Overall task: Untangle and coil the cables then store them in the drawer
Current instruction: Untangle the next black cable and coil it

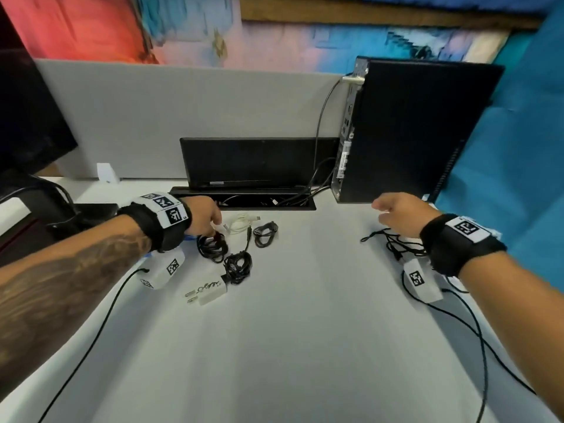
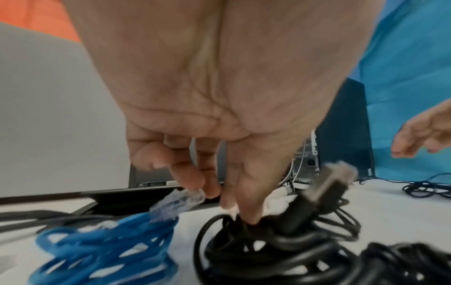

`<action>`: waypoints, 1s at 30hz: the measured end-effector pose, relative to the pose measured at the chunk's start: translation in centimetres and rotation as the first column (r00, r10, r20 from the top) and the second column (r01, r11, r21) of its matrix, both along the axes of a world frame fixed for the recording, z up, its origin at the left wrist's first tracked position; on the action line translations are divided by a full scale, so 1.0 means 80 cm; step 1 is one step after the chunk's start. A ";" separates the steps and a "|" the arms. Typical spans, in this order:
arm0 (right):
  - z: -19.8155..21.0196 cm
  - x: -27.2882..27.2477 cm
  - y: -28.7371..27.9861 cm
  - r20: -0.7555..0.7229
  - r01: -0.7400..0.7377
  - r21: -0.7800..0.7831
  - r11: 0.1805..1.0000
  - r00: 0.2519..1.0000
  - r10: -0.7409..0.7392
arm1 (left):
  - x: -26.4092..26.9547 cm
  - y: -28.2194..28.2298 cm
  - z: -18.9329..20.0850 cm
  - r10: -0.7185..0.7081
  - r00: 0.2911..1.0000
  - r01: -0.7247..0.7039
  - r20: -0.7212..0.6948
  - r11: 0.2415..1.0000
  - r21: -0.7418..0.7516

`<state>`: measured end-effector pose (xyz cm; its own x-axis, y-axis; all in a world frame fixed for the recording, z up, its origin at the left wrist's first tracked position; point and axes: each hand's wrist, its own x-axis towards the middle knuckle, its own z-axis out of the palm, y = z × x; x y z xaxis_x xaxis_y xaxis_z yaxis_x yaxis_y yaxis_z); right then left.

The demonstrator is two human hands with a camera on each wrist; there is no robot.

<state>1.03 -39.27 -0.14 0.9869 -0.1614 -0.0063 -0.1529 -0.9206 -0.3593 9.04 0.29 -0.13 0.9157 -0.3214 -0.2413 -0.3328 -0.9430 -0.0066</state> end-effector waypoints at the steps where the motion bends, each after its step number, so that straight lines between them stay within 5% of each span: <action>1: -0.005 0.001 -0.014 -0.061 0.015 -0.120 0.993 0.998 -0.022 | -0.001 -0.004 0.005 -0.024 0.999 0.024 0.029 1.000 0.008; 4: -0.025 -0.003 -0.033 -0.244 -0.047 -0.380 0.924 0.968 -0.051 | -0.007 -0.024 0.030 -0.037 0.995 0.057 0.095 0.975 -0.216; 6: -0.032 -0.005 -0.032 -0.263 -0.063 -0.382 0.922 0.964 -0.043 | -0.016 -0.045 0.045 -0.040 0.995 0.073 0.096 0.921 -0.383; 12: -0.009 -0.010 -0.013 0.020 -0.068 -0.040 0.997 0.997 0.069 | -0.053 -0.115 0.062 -0.184 0.979 0.200 0.089 0.773 -0.602; 15: 0.032 -0.023 0.011 0.212 -0.154 0.182 0.971 0.970 0.115 | -0.070 -0.154 0.059 -0.213 0.970 0.238 0.118 0.722 -0.649; 21: 0.072 -0.045 0.050 0.282 -0.273 0.232 0.934 0.938 0.204 | -0.086 -0.211 0.035 -0.245 0.948 -0.054 -0.203 0.506 -0.861; 26: 0.072 -0.049 0.060 0.301 -0.345 0.181 0.921 0.911 0.282 | -0.088 -0.219 0.031 -0.226 0.951 -0.107 -0.209 0.395 -0.913; 30: 0.072 -0.052 0.059 0.347 -0.320 0.052 0.946 0.894 0.283 | -0.088 -0.206 0.041 -0.314 0.885 -0.310 -0.343 0.150 -0.939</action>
<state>-3.15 -34.52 5.63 0.9361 0.1276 0.3279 0.2701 -0.8578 -0.4372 1.97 -16.18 3.18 0.8269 -0.5619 -0.0204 -0.0046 -0.0430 0.9991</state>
